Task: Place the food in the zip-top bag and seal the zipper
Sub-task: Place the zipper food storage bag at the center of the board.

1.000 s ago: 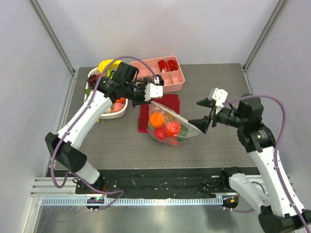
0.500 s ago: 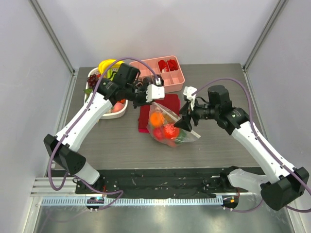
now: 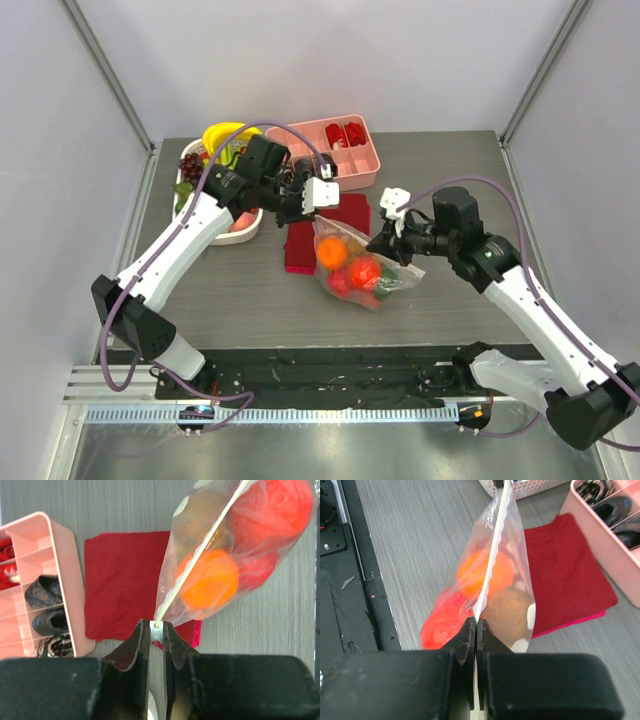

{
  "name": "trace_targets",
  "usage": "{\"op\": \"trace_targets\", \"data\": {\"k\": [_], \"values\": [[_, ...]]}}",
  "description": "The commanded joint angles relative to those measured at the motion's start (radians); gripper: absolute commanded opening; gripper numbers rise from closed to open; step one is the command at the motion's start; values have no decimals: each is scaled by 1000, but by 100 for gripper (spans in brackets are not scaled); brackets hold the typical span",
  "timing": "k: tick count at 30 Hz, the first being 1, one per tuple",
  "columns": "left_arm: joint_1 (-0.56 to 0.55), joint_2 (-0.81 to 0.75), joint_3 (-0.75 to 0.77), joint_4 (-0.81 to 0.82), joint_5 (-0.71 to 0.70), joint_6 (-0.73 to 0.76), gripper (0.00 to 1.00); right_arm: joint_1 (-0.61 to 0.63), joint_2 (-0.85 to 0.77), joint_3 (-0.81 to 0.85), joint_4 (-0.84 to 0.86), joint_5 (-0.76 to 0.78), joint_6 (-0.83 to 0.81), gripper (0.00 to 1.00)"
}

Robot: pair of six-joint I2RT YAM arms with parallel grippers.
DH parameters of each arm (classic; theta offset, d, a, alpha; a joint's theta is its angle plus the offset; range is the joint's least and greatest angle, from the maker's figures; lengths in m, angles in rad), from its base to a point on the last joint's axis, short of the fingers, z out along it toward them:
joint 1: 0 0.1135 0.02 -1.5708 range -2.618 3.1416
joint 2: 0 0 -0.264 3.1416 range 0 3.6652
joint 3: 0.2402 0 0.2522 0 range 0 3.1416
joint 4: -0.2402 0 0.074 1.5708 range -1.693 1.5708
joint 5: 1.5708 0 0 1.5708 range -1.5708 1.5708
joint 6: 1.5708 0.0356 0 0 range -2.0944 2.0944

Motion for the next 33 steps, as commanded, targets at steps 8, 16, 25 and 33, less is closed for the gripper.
{"op": "trace_targets", "data": {"k": [8,16,25,33], "values": [[35,-81,11,136,-4,-201,82,-16,-124,54,-68,146,1,1],[58,-138,-42,246,-4,-399,100,-389,-60,132,-102,44,-57,1],[86,-147,-100,269,16,-430,100,-775,242,414,-144,-139,-313,1],[115,-158,-158,280,5,-427,100,-765,430,469,-196,-104,-571,1]]}}
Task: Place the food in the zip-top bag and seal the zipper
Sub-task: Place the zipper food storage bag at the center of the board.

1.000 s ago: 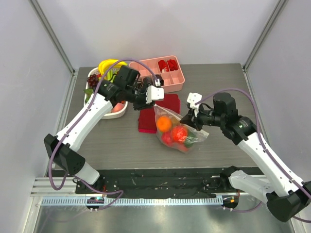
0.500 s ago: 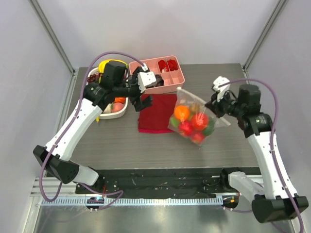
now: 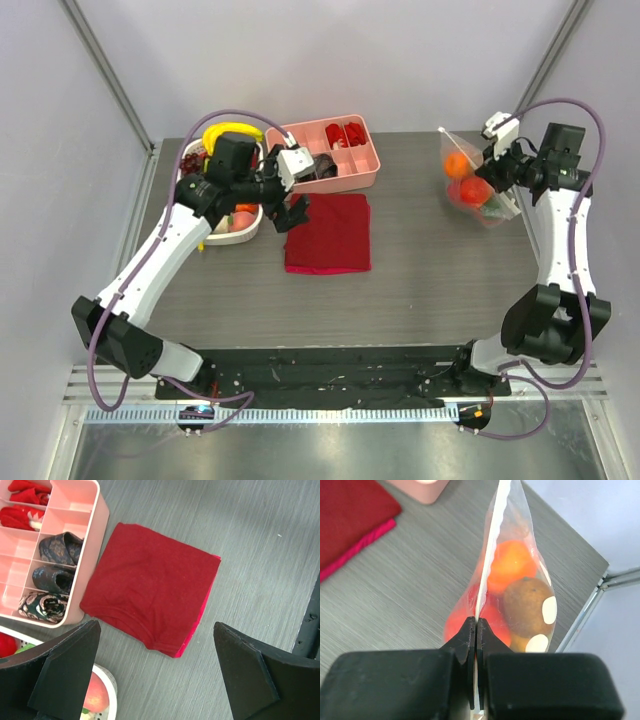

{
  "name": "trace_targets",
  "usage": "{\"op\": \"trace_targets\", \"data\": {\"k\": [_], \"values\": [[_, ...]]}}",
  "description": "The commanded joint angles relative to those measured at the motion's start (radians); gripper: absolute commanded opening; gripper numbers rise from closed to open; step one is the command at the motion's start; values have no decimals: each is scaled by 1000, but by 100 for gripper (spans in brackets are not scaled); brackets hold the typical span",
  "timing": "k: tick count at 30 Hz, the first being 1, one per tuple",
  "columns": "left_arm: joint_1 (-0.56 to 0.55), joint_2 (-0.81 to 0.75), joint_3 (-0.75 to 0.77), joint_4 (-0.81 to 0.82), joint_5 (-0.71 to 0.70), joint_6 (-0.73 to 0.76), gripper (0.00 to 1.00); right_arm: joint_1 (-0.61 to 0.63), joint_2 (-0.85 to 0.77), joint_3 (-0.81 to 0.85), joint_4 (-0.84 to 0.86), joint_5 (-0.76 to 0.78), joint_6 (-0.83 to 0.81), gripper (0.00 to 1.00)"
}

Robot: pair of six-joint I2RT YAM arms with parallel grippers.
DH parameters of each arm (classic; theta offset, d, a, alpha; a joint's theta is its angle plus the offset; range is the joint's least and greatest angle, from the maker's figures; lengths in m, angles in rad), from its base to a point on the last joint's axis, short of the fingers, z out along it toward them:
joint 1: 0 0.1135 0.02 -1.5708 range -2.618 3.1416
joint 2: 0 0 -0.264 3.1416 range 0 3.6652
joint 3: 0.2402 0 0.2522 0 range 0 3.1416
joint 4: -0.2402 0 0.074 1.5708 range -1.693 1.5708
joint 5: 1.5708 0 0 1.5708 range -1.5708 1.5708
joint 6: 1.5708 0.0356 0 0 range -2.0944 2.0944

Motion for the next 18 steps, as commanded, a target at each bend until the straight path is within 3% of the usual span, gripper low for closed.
{"op": "trace_targets", "data": {"k": [1,6,11,16,18], "values": [[15,-37,-29,52,6,-21,100,46,9,-40,-15,-25,-173,1],[18,-48,-66,45,0,-87,100,142,-40,-264,0,13,-161,1],[34,-74,-115,40,-9,-201,100,246,-125,-499,113,41,-14,1],[125,-125,-155,92,32,-350,100,351,-217,-637,123,47,69,1],[155,-128,-150,85,-12,-420,100,363,-246,-656,115,30,120,26]]}}
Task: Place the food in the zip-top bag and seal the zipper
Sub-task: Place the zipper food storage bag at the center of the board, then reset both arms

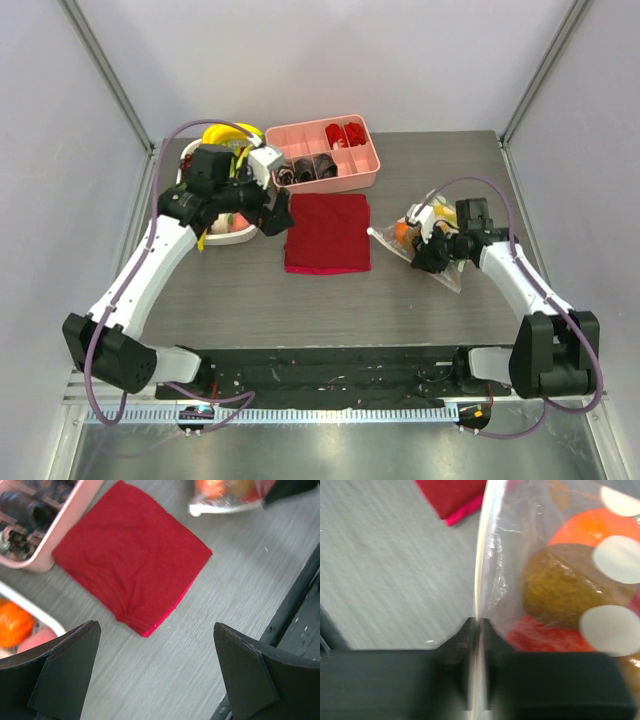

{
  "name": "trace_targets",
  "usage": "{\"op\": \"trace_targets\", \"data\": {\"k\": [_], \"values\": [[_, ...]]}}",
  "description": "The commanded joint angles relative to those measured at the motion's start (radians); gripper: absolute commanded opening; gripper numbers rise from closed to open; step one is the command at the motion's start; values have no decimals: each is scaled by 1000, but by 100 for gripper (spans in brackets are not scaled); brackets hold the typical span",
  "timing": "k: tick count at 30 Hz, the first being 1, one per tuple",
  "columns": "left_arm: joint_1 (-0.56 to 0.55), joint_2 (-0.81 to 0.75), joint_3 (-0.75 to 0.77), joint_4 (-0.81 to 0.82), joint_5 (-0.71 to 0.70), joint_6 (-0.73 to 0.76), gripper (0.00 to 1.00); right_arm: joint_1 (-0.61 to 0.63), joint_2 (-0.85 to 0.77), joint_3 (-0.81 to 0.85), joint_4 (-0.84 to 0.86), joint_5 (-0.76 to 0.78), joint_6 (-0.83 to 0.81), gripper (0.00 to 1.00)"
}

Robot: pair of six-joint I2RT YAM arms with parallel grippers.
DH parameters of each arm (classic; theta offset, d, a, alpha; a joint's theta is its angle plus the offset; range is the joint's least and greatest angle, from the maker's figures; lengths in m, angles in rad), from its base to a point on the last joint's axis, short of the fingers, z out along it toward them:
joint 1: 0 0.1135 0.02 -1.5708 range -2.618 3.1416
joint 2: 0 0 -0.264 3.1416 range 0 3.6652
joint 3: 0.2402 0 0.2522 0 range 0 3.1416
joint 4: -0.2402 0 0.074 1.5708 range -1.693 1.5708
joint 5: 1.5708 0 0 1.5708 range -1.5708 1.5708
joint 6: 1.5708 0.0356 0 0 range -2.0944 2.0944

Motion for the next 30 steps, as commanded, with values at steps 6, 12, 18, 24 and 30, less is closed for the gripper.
{"op": "trace_targets", "data": {"k": [6,12,18,24,30], "values": [[213,12,117,-165,1,-253,100,31,-241,27,16,-108,343,74],[365,-50,93,-224,29,-262,100,31,-347,125,18,4,566,91],[412,-178,13,-254,-124,-213,100,-12,-410,103,33,127,770,92],[421,-267,-50,-273,-215,-173,100,-112,-488,26,53,104,858,92],[422,-275,-79,-279,-231,-182,100,-142,-485,49,62,90,878,92]]}}
